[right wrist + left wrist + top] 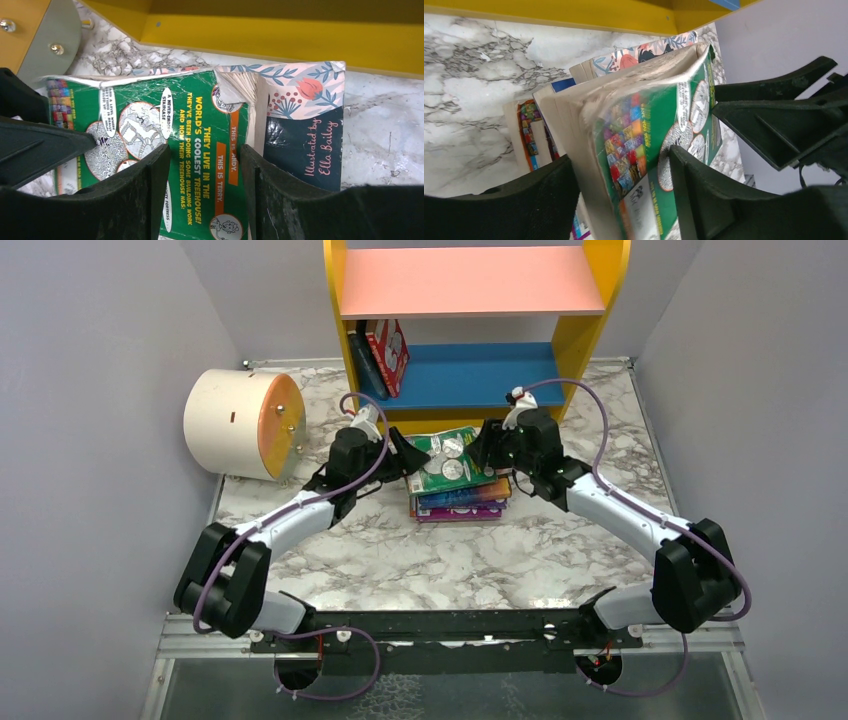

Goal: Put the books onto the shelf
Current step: Pick up the book from the center of the board.

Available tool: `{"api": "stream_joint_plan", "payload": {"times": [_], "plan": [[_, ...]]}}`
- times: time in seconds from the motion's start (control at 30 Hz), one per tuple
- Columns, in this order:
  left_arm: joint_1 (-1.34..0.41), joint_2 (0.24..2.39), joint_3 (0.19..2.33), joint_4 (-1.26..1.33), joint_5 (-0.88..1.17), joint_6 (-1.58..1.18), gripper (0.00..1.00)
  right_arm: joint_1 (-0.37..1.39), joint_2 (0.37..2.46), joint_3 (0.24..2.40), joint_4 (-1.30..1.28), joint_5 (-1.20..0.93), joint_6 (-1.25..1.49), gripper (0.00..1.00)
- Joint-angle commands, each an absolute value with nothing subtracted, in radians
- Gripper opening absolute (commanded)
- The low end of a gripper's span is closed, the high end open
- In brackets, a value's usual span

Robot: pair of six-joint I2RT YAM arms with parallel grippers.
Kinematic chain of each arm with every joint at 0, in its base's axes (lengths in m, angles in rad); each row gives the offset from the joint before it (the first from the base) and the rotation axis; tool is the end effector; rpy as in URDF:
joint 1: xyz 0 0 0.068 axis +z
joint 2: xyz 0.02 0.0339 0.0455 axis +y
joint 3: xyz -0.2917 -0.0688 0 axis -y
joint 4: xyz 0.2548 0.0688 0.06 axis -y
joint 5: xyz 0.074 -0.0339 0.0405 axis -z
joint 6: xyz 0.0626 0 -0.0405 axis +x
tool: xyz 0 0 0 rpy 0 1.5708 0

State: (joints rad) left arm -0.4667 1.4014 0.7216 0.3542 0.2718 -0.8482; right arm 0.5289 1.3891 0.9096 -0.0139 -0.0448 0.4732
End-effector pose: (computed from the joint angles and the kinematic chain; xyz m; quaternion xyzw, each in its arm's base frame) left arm 0.2907 -0.1653 0.2445 -0.0750 0.8053 -0.4402 0.3901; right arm 0.2932 0.1746 0.2714 -0.0354 0.8575 0.2632 0.4406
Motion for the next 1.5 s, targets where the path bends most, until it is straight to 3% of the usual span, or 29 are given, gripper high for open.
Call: {"api": "stream_joint_plan", "payload": {"times": [0.0, 0.17, 0.23, 0.47, 0.67, 0.93, 1.47], "plan": [[-0.466, 1.291, 0.693, 0.413, 0.275, -0.864, 0.46, 0.556, 1.401, 0.916, -0.014, -0.146, 0.462, 0.51], [-0.443, 1.211, 0.681, 0.406, 0.277, -0.881, 0.08, 0.56, 1.368, 0.911, -0.02, -0.08, 0.436, 0.51], [-0.433, 1.194, 0.704, 0.367, 0.282, -0.883, 0.0, 0.56, 1.313, 0.903, -0.023, -0.005, 0.401, 0.51], [-0.427, 1.156, 0.886, 0.092, 0.184, -0.807, 0.0, 0.596, 1.111, 0.852, 0.003, 0.056, 0.216, 0.52], [-0.426, 1.185, 1.011, -0.034, 0.173, -0.764, 0.0, 0.76, 1.052, 0.834, 0.022, 0.164, 0.075, 0.52], [-0.426, 1.233, 1.116, -0.146, 0.186, -0.741, 0.0, 1.028, 1.116, 0.815, 0.127, 0.47, -0.138, 0.51], [-0.425, 1.268, 1.163, -0.21, 0.226, -0.742, 0.0, 1.141, 1.272, 0.793, 0.341, 0.551, -0.389, 0.57]]}}
